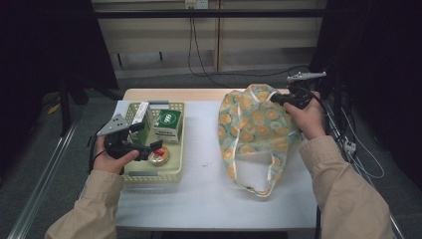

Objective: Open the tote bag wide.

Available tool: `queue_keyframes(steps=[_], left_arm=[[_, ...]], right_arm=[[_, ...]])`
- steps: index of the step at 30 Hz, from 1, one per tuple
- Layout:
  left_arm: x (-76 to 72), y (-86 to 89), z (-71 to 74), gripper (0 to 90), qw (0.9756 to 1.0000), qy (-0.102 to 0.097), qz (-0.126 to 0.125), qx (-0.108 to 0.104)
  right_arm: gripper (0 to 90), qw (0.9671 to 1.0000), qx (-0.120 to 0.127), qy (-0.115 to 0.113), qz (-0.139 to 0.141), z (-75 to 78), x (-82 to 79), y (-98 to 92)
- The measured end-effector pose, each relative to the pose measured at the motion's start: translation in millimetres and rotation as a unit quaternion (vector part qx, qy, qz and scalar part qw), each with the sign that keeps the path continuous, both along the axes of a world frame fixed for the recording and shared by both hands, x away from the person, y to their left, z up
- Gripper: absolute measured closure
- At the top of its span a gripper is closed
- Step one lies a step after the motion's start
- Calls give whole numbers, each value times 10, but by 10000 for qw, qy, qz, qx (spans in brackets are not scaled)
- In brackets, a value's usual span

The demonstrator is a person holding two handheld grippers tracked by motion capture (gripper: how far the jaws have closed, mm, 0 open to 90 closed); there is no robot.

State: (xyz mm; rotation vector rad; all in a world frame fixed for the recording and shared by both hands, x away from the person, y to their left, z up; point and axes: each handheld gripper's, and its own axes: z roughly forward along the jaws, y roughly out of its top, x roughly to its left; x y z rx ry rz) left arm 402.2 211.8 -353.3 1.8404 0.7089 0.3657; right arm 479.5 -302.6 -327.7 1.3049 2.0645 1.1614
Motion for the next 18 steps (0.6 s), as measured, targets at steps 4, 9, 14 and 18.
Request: queue_keyframes(steps=[4,9,14,18], left_arm=[[80,-16,-17,35,10000,41,-51,66],[156,-56,-78,35,9996,164,-89,221],[188,-96,-125,40,9988,198,-163,410],[206,-115,-162,40,9983,281,-188,479]], right_arm=[[900,10000,-3,-12,9,0,-11,0],[900,10000,-8,8,-14,-10,-15,-18],[900,10000,-12,35,-20,-37,-20,-28],[900,10000,-2,62,-24,-71,-29,-33]])
